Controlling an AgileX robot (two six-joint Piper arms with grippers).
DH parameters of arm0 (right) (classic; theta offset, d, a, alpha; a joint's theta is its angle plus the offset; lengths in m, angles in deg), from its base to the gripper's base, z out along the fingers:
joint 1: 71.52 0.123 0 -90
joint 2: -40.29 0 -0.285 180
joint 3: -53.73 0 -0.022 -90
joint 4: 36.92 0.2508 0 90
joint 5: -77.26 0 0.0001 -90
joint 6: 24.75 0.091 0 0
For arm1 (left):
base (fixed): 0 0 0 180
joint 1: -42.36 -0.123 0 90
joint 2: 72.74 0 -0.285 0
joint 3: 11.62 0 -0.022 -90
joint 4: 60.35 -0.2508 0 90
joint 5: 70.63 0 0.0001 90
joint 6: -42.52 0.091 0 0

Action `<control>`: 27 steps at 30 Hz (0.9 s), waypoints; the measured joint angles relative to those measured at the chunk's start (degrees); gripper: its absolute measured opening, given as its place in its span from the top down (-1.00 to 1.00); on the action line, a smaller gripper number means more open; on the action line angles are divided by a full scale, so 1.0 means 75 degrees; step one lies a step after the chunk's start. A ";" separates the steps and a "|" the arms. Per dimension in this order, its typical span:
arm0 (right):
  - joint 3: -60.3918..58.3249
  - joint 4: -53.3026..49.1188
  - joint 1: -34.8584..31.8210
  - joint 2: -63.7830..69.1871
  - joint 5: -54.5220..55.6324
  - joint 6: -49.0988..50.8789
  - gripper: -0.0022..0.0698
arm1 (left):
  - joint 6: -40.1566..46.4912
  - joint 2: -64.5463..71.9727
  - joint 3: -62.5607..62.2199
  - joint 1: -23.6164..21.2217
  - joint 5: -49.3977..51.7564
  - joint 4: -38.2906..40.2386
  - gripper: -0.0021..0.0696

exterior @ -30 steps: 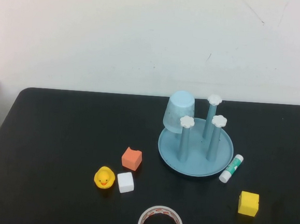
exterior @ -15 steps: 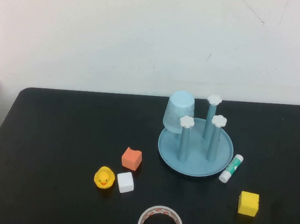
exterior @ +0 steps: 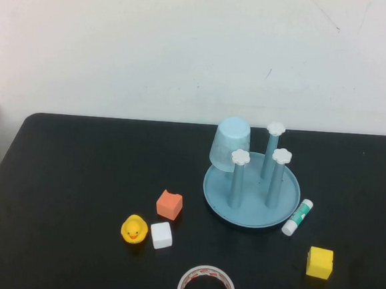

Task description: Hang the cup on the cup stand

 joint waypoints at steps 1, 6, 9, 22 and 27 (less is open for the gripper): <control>0.0000 0.0000 0.0000 0.0000 0.0000 0.0000 0.94 | 0.0000 0.0000 0.0000 0.0000 0.0000 0.0000 0.95; 0.0000 0.0000 0.0000 0.0000 0.0000 0.0000 0.94 | 0.0000 0.0000 0.0000 0.0000 0.0000 0.0000 0.95; 0.0000 0.0000 0.0000 0.0000 0.0000 0.0000 0.94 | 0.0029 0.0000 0.0000 0.0000 0.0000 0.0000 0.95; 0.0000 -0.0011 0.0000 0.0000 0.0000 0.0000 0.94 | 0.0046 0.0000 0.0000 0.0000 0.0000 0.0000 0.95; 0.0000 -0.0011 0.0000 0.0000 0.0000 0.0000 0.94 | 0.0046 0.0000 0.0000 0.0000 0.0000 0.0000 0.95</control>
